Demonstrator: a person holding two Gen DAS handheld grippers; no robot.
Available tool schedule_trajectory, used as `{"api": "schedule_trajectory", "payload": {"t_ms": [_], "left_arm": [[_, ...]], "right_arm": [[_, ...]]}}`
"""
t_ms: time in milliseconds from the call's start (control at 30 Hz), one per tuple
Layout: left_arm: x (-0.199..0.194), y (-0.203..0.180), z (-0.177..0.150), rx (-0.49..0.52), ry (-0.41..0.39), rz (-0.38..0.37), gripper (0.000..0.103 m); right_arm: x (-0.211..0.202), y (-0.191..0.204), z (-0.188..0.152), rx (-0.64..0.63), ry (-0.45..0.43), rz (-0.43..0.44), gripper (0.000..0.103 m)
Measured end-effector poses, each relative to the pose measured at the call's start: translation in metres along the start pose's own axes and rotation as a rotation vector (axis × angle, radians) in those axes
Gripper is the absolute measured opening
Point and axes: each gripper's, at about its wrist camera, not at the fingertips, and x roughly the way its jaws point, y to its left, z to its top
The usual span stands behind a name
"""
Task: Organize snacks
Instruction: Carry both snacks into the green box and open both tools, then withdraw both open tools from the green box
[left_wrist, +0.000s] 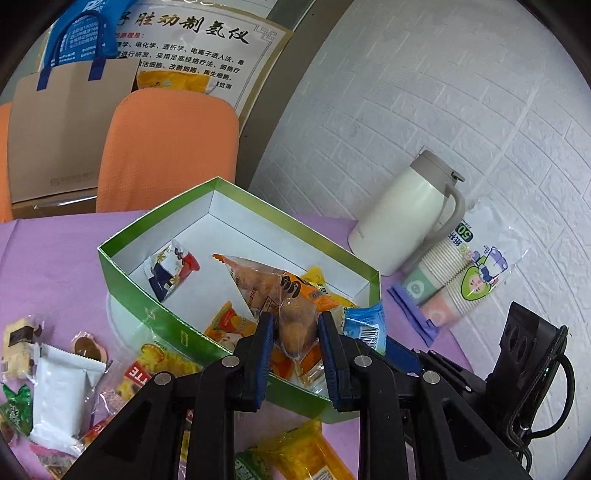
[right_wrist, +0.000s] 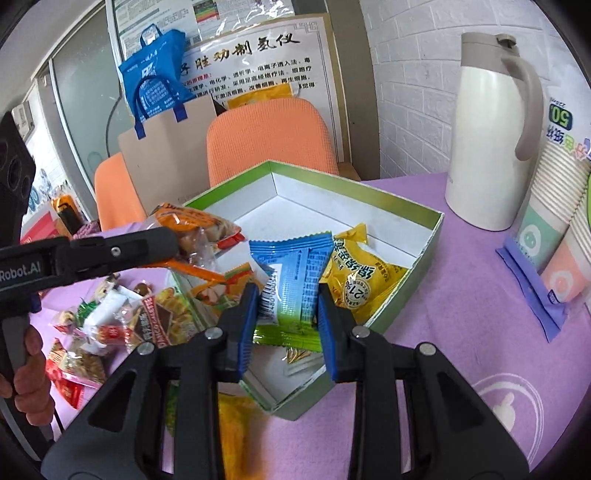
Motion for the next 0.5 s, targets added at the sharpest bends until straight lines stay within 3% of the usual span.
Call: {"api": "schedule_trajectory", "payload": {"t_ms": [33, 100, 133, 167, 200, 233, 300, 500], "left_arm": [[0.005, 0.001, 0.0, -0.001, 0.007, 0.001, 0.024], [0.014, 0.005, -0.001, 0.0, 0.02, 0.007, 0.026], [0.017, 0.007, -0.001, 0.004, 0.029, 0.001, 0.035], [0.021, 0.009, -0.001, 0.001, 0.045, 0.015, 0.044], [0.022, 0.012, -0.002, -0.007, 0.061, 0.047, 0.069], [0.022, 0.013, -0.003, -0.009, 0.063, 0.07, 0.085], [0.017, 0.016, -0.006, -0.002, 0.033, 0.105, 0.086], [0.004, 0.02, -0.01, -0.018, 0.015, 0.107, 0.086]], "right_arm": [[0.005, 0.001, -0.002, -0.015, 0.013, -0.004, 0.034], [0.01, 0.003, -0.006, -0.057, 0.029, 0.006, 0.045], [0.007, 0.005, -0.008, -0.079, 0.01, 0.02, 0.054], [0.001, 0.008, -0.009, -0.103, -0.011, 0.026, 0.077], [-0.004, 0.01, -0.01, -0.125, -0.029, 0.019, 0.097], [-0.009, 0.013, -0.013, -0.147, -0.048, -0.001, 0.102], [-0.014, 0.016, -0.016, -0.182, -0.058, -0.027, 0.102], [-0.027, 0.015, -0.025, -0.165, -0.043, -0.007, 0.102]]}}
